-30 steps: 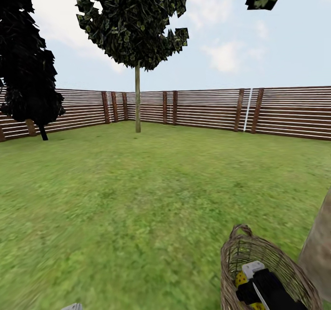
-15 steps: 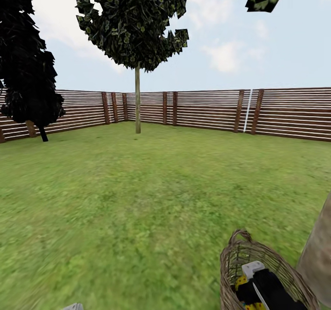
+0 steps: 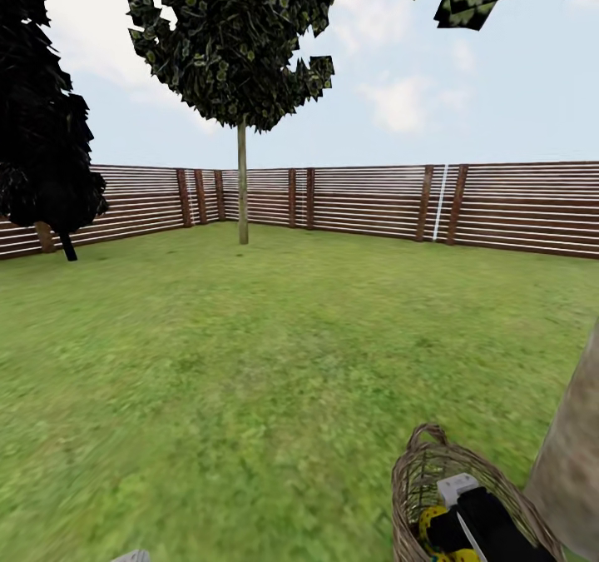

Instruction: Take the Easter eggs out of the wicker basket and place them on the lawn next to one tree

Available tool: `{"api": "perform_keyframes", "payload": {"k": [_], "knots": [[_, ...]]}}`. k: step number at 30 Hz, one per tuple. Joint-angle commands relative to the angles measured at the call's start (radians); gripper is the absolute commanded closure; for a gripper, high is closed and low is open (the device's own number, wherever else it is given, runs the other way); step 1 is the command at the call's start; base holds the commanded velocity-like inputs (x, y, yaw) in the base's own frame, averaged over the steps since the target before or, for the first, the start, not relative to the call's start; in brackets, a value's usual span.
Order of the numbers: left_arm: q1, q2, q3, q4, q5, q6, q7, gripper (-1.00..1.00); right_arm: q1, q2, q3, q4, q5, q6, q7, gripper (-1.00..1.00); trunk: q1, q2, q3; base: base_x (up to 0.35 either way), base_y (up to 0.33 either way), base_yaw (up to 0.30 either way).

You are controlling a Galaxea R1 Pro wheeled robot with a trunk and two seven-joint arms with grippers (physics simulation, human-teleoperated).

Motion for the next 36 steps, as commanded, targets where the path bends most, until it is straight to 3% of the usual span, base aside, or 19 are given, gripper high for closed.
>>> {"api": "perform_keyframes", "payload": {"k": [1, 36], "knots": [[0.000, 0.000, 0.001, -0.002, 0.002, 0.004, -0.001, -1.00, -0.001, 0.000, 0.002, 0.000, 0.011, 0.004, 0.008, -1.00, -0.004, 0.007, 0.002, 0.000, 0.000, 0.000], [0.000, -0.008, 0.001, 0.000, -0.001, 0.004, -0.001, -1.00, -0.001, 0.006, -0.003, -0.001, 0.012, 0.007, 0.005, -1.00, -0.138, 0.252, 0.112, 0.000, 0.000, -0.002]]}}
